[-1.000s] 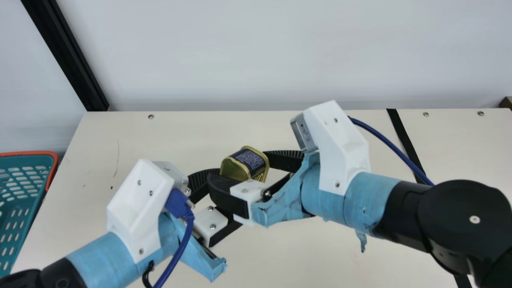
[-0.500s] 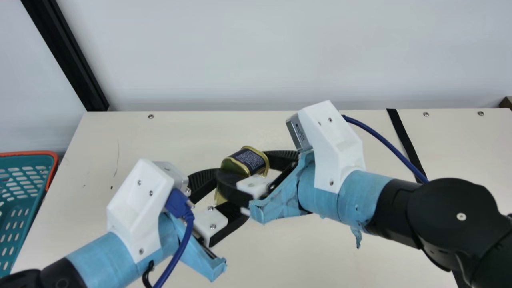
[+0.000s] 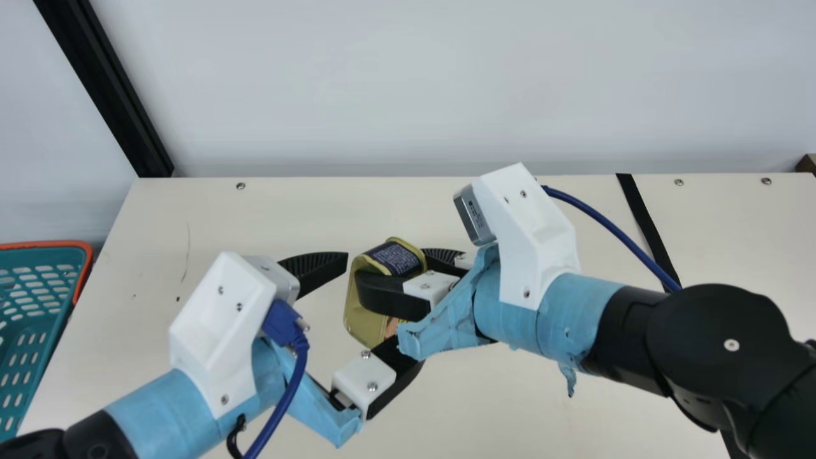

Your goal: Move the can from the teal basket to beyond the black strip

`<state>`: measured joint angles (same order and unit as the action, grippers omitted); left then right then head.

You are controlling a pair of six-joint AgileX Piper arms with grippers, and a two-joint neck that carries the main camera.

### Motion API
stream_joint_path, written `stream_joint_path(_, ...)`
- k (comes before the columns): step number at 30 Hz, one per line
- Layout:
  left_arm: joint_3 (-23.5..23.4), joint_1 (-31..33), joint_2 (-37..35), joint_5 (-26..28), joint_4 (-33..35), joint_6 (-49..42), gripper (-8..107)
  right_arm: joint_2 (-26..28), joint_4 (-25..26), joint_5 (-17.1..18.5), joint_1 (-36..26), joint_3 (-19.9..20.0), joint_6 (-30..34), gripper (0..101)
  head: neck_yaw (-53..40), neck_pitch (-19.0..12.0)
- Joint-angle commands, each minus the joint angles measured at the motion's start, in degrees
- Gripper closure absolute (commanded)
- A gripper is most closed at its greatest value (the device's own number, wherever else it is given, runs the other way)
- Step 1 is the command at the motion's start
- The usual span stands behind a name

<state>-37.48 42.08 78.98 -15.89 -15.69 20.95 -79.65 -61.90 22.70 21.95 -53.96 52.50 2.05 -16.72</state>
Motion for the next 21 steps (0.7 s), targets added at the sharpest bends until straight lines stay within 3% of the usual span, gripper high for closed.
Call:
stream_joint_path(1,0.0,0.0,0.0,0.0,0.0,0.0,9,0.0,0.0,0.0,0.0,0.0,0.0,101,0.4,-0.1)
stream_joint_path(7,0.2,0.7,0.3,0.5,0.7,-1.0,9,-0.1,0.1,0.1,0.0,0.0,0.0,101,0.4,-0.1)
stream_joint_path(21,3.0,-0.5,1.3,9.4,0.1,-7.7,9,-0.1,0.1,0.1,0.0,0.0,0.0,101,0.4,-0.1)
